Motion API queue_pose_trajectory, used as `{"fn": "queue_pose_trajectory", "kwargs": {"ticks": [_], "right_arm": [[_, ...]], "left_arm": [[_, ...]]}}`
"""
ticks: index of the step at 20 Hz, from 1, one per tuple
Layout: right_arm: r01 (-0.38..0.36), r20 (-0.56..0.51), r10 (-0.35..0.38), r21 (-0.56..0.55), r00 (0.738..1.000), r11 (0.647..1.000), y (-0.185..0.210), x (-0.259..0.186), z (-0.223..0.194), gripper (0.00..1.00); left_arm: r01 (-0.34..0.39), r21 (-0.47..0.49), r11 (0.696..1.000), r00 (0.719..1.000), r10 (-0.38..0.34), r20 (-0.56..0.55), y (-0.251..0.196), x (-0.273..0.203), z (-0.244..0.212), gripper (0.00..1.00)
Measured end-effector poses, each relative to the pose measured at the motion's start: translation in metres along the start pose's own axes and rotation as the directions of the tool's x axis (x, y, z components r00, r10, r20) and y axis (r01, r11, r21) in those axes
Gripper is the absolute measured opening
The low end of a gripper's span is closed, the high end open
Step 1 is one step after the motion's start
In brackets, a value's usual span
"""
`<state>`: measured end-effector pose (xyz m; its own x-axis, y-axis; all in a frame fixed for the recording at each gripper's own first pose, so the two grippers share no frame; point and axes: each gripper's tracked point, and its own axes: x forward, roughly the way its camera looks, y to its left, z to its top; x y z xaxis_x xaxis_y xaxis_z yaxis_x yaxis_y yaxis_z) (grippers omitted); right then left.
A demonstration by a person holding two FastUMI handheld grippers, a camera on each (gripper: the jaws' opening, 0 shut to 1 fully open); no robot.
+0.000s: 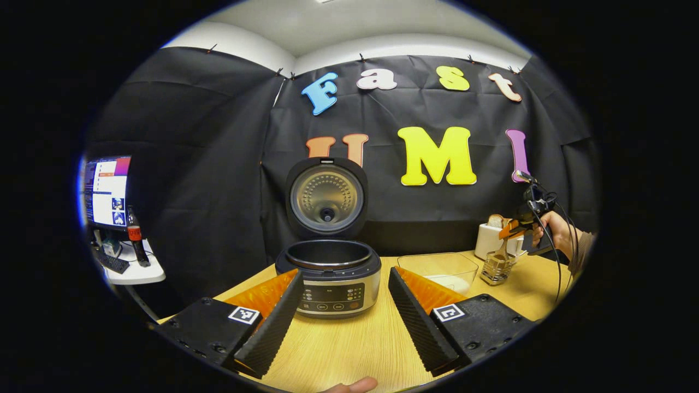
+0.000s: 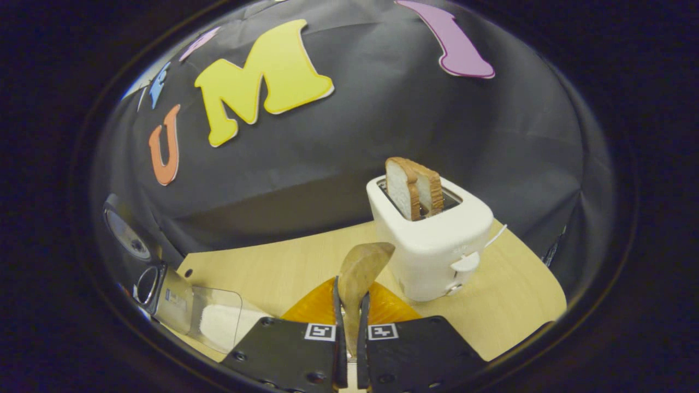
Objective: Close the left gripper, press the button to open the rice cooker; take a wooden spoon from the chopstick holder with the right hand, scoop a spoonful of rice and pour it into the rice cooker, then put the wooden spoon back into the chopstick holder.
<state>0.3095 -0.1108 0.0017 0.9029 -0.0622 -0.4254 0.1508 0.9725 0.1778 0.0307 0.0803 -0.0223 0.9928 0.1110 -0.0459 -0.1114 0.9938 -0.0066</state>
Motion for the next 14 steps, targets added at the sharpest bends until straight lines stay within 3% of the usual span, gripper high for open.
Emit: {"fn": "queue_pose_trajectory", "kwargs": {"ticks": [7,11,14], "right_arm": [[0.048,0.217,-0.018,-0.135,0.976,0.990,0.066,-0.072,0.062,0.06],[0.015,0.250,0.041,-0.218,0.967,0.976,0.133,-0.090,0.070,0.06],[-0.019,0.231,0.083,-0.267,0.969,0.964,0.183,-0.081,0.053,0.07]], "left_arm": [[0.001,-0.030,1.000,1.000,-0.001,0.012,0.012,-0.008,0.012,0.99],[0.023,-0.048,0.999,1.000,-0.023,-0.012,0.010,-0.008,0.007,0.99],[0.003,-0.025,1.000,1.000,-0.003,-0.003,0.022,-0.007,0.011,0.99]]}}
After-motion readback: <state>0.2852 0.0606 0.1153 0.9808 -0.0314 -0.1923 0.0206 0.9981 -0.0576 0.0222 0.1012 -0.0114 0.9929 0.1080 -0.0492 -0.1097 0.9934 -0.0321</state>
